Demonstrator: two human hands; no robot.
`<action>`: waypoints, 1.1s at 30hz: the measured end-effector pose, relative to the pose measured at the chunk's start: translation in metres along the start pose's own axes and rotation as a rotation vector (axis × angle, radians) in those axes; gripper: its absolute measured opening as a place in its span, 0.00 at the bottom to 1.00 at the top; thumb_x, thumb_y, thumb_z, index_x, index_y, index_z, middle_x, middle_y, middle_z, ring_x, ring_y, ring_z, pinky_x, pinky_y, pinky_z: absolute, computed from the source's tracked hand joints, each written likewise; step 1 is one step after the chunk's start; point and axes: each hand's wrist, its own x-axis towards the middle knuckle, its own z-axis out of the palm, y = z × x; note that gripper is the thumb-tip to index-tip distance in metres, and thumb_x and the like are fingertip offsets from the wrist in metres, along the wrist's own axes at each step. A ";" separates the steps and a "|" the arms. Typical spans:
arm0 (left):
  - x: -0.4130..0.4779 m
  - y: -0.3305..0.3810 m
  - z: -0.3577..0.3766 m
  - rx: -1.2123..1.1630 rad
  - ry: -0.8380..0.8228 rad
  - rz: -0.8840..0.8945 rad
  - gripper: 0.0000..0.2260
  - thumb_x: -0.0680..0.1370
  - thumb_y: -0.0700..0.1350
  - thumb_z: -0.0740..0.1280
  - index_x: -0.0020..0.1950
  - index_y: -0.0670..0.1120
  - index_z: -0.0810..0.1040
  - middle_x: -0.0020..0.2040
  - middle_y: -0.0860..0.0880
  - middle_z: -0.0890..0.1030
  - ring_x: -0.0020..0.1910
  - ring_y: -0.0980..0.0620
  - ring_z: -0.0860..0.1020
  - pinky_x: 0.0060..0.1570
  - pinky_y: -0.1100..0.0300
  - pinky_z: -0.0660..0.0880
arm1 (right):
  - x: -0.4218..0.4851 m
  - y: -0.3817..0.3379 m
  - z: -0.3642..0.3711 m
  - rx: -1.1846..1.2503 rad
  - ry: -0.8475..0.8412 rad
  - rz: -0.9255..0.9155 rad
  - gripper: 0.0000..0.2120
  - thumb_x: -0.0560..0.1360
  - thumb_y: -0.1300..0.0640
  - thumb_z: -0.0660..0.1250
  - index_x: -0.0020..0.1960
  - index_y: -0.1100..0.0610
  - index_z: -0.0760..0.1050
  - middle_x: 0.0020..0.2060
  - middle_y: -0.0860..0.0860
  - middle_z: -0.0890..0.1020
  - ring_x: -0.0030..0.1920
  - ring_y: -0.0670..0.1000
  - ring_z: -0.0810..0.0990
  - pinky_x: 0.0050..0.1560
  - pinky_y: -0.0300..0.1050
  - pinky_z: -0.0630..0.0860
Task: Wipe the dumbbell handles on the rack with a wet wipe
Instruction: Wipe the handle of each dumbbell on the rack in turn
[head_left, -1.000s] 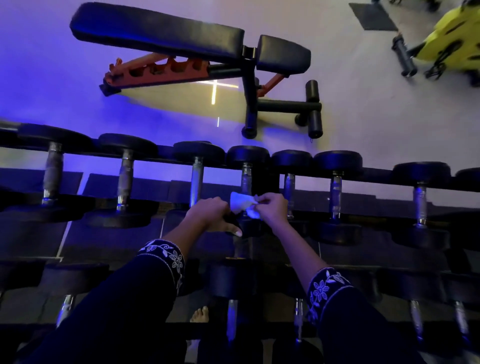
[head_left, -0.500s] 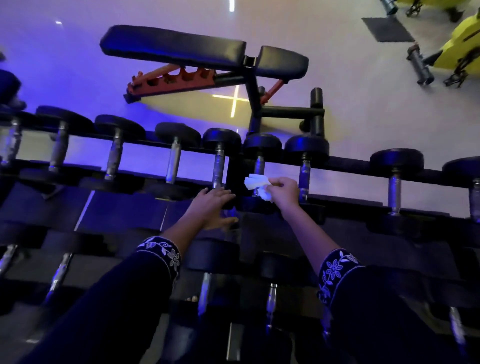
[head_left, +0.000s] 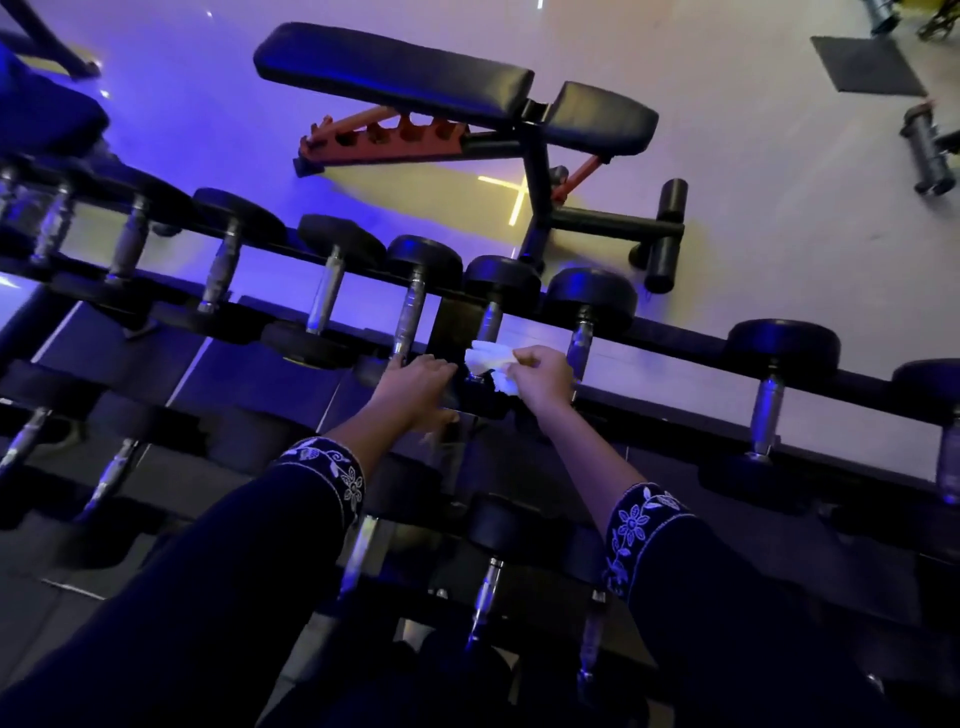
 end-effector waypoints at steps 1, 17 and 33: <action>0.017 0.000 -0.003 0.039 -0.045 0.005 0.34 0.74 0.63 0.66 0.76 0.50 0.62 0.73 0.49 0.69 0.73 0.50 0.65 0.72 0.42 0.56 | 0.013 -0.001 0.003 -0.024 0.009 0.010 0.09 0.69 0.62 0.71 0.49 0.57 0.82 0.43 0.51 0.82 0.46 0.49 0.80 0.41 0.30 0.73; 0.071 -0.052 0.011 0.106 -0.164 0.404 0.51 0.61 0.81 0.47 0.74 0.50 0.63 0.64 0.46 0.78 0.59 0.41 0.78 0.52 0.48 0.77 | 0.027 0.008 0.075 -0.299 0.171 -0.200 0.18 0.72 0.57 0.70 0.61 0.60 0.78 0.49 0.61 0.79 0.50 0.59 0.77 0.51 0.47 0.71; 0.075 -0.060 0.019 0.127 -0.018 0.478 0.50 0.64 0.80 0.45 0.76 0.49 0.63 0.65 0.48 0.78 0.59 0.42 0.79 0.50 0.49 0.77 | 0.023 0.004 0.078 -0.207 0.313 -0.096 0.04 0.67 0.64 0.68 0.39 0.60 0.83 0.34 0.57 0.84 0.37 0.56 0.82 0.42 0.46 0.76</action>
